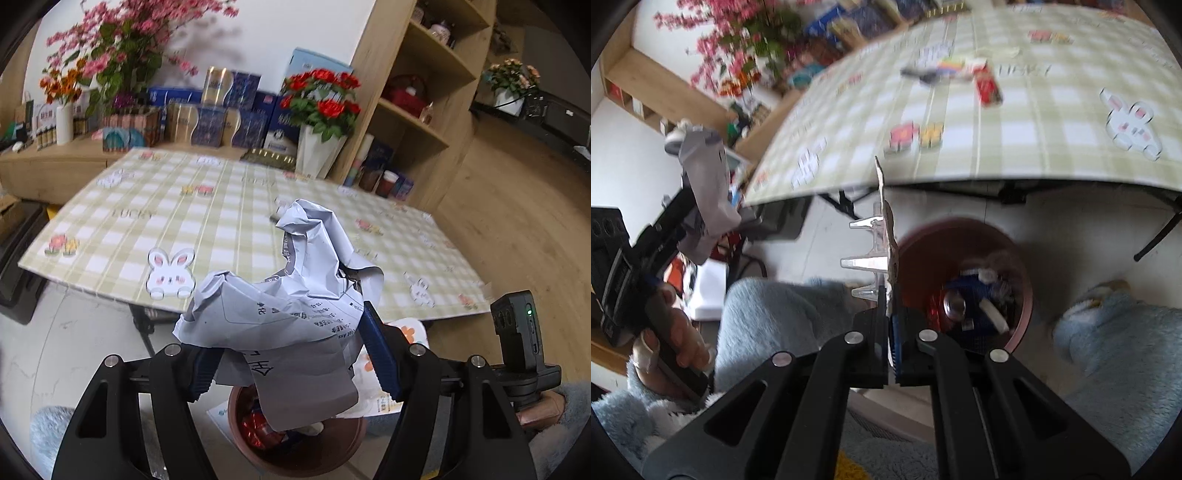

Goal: Collect trash
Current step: 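Carry the crumpled paper with the left gripper while the right carries the card to the bin, then open the right gripper over the bin to drop the packaging card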

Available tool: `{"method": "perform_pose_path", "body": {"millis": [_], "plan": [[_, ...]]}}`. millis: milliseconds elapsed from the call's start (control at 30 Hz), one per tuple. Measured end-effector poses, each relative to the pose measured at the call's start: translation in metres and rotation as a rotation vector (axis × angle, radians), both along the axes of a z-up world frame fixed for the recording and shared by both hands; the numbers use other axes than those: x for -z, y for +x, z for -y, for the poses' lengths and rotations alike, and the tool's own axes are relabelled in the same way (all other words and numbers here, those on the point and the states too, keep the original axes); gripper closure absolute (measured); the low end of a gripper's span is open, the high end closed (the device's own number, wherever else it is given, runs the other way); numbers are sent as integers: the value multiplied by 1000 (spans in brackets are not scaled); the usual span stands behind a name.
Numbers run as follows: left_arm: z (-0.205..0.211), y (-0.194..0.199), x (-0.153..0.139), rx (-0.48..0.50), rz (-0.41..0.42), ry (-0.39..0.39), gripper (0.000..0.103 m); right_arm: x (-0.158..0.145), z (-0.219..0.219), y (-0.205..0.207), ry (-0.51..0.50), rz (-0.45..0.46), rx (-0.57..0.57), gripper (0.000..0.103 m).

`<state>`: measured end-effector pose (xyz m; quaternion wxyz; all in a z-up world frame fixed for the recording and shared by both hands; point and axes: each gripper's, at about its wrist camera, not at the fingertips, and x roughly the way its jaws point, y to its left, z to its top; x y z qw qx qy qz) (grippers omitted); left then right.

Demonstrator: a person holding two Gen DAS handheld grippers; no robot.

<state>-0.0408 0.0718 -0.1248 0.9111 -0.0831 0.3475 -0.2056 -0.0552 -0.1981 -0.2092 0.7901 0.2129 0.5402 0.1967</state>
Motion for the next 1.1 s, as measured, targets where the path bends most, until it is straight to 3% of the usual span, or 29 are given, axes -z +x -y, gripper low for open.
{"method": "perform_pose_path", "body": {"millis": [400, 567, 833, 933, 1000, 1100], "plan": [[2, 16, 33, 1, -78, 29, 35, 61, -8, 39, -51, -178, 11, 97], [2, 17, 37, -1, -91, 32, 35, 70, -16, 44, -168, -170, -32, 97], [5, 18, 41, 8, -110, 28, 35, 85, -17, 43, -202, -214, -40, 96], [5, 18, 41, 7, -112, 28, 35, 88, -19, 42, -195, -222, -52, 80], [5, 18, 41, 8, -111, 29, 35, 84, -21, 42, -198, -208, -53, 49], [5, 18, 41, 9, -112, 30, 35, 75, -20, 42, -205, -163, -37, 36]]}}
